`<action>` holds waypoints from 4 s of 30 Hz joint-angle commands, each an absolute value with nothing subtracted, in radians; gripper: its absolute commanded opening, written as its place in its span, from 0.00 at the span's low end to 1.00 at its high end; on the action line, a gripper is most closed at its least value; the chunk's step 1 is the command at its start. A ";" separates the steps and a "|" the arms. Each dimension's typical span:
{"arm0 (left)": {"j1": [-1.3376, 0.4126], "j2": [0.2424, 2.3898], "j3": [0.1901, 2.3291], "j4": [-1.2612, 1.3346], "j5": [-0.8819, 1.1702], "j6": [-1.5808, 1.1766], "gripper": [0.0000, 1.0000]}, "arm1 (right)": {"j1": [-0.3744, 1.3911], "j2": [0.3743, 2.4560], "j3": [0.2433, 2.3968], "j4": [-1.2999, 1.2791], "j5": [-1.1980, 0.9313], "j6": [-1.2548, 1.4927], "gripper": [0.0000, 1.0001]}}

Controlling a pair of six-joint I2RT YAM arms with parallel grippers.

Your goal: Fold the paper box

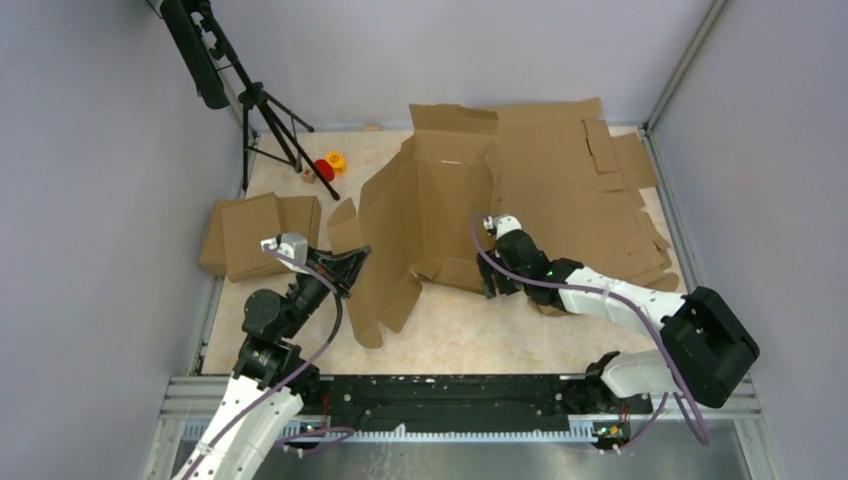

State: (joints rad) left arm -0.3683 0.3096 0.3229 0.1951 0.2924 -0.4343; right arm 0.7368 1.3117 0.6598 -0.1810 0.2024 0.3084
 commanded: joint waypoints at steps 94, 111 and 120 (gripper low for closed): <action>-0.381 0.239 0.283 0.199 0.021 -0.345 0.00 | 0.727 1.623 0.699 0.677 0.210 0.357 0.83; -0.426 0.226 0.302 0.144 -0.059 -0.283 0.00 | 0.626 1.410 0.682 0.236 0.105 0.274 0.91; -0.426 0.227 0.306 0.142 -0.070 -0.278 0.00 | 0.517 1.230 0.543 0.332 0.055 0.307 0.92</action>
